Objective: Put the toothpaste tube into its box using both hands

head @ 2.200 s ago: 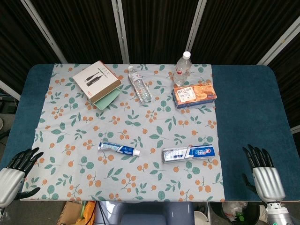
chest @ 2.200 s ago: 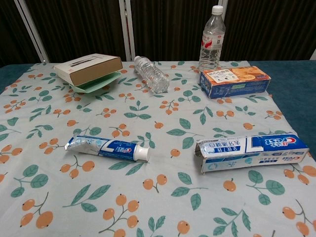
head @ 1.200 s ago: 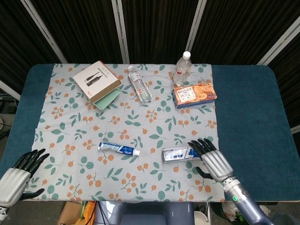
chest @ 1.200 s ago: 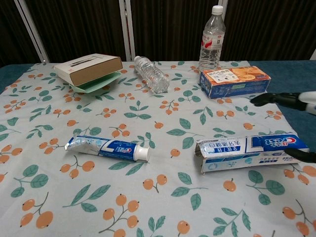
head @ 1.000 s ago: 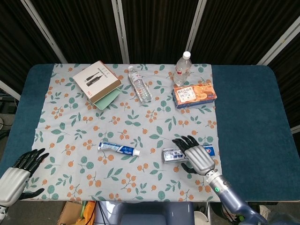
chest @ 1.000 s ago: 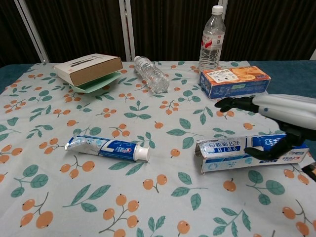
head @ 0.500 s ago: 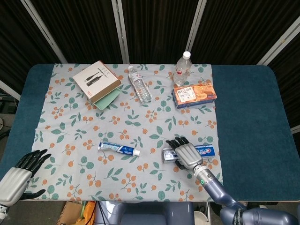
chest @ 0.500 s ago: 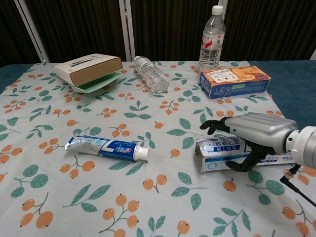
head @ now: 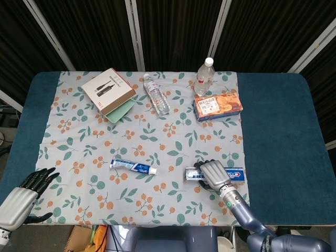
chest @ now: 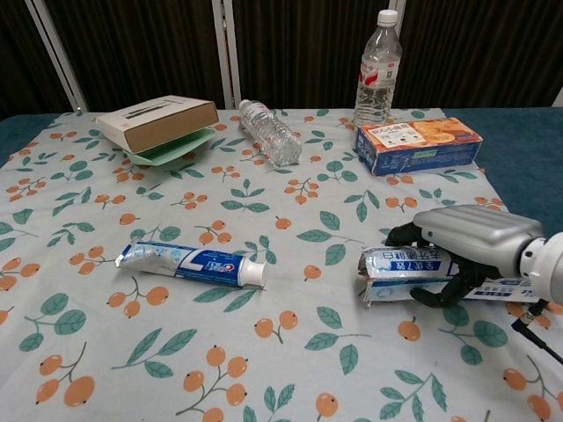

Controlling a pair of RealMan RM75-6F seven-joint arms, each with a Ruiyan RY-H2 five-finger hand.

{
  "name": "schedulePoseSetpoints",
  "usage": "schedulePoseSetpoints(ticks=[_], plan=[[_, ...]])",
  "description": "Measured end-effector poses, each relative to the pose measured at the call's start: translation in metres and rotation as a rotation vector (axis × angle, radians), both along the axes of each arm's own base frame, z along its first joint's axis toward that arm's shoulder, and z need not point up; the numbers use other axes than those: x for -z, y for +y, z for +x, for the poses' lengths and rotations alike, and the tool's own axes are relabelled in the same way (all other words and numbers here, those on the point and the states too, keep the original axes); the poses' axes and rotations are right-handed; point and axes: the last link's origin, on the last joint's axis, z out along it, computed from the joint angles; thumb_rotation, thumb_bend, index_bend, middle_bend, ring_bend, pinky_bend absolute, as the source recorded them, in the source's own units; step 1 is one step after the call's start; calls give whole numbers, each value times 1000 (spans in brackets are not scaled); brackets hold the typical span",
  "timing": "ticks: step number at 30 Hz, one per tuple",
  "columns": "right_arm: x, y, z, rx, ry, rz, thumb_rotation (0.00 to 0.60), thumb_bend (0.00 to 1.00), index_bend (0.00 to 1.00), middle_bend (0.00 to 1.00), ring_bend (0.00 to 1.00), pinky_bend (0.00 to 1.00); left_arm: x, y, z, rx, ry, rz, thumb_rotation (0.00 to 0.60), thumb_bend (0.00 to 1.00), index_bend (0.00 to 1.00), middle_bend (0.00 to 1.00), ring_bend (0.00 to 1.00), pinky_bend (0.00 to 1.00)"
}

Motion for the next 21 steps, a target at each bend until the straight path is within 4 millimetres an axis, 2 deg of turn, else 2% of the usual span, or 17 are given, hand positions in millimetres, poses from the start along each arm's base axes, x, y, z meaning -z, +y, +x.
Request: schedulePoseSetpoints(ticks=[6, 10, 15, 21], plan=[[-14, 3, 11, -25, -45, -24, 600, 398, 443, 522, 456, 405, 4, 11, 12, 9, -29, -37, 600, 106, 149, 135, 140, 217], [-23, 2, 19, -34, -74, -51, 600, 398, 443, 523, 456, 405, 11, 35, 30, 64, -15, -52, 600, 129, 194, 216, 223, 337], [-34, 1, 25, -36, -104, -84, 600, 397, 443, 523, 455, 405, 29, 68, 52, 127, 39, -69, 600, 130, 208, 243, 246, 352], [-46, 1, 23, -26, -111, -107, 600, 397, 443, 523, 455, 405, 67, 111, 80, 203, 123, -98, 600, 130, 203, 254, 246, 352]])
